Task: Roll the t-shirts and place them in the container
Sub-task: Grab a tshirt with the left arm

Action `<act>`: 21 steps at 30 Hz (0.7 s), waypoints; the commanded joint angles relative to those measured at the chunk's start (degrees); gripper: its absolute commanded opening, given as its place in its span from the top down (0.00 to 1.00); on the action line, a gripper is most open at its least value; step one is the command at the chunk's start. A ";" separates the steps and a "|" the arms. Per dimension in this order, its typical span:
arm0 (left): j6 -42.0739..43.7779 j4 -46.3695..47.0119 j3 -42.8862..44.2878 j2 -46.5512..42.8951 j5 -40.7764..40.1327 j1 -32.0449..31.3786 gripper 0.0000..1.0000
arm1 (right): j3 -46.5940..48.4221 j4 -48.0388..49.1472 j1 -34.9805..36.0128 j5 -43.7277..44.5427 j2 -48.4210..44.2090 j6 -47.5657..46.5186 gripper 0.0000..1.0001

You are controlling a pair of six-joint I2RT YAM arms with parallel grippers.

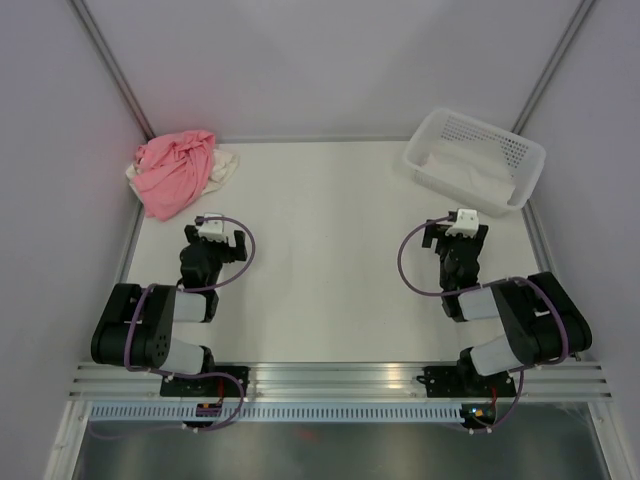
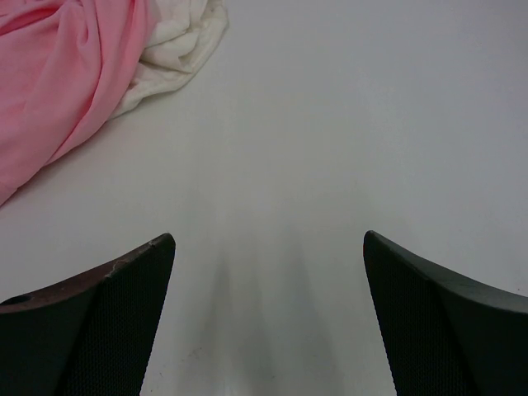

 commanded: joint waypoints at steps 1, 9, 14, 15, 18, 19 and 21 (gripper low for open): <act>-1.33 1.55 1.06 -0.54 1.21 0.32 0.00 | 4.96 -7.68 -3.20 -6.81 -0.33 2.89 0.02; 5.07 -58.63 42.70 -3.11 -1.60 0.32 0.00 | 5.41 -16.30 -2.69 -15.73 -18.67 5.53 0.08; 13.15 -80.09 64.68 14.62 -12.92 0.50 0.00 | 11.03 -30.14 0.20 -17.55 -25.64 6.15 0.20; 13.87 -80.10 67.48 17.01 -14.86 0.41 0.00 | 13.39 -32.37 0.82 -16.93 -26.43 5.54 0.20; 14.58 -81.93 75.29 25.37 -21.89 1.46 0.00 | 15.78 -36.87 2.76 -16.92 -27.05 5.36 0.22; 14.49 -82.38 77.33 27.21 -22.60 1.99 0.00 | 15.87 -37.13 3.63 -18.49 -27.14 5.27 0.22; 14.31 -82.56 82.61 32.49 -24.09 3.05 0.09 | 15.87 -37.49 4.60 -20.00 -27.40 5.18 0.22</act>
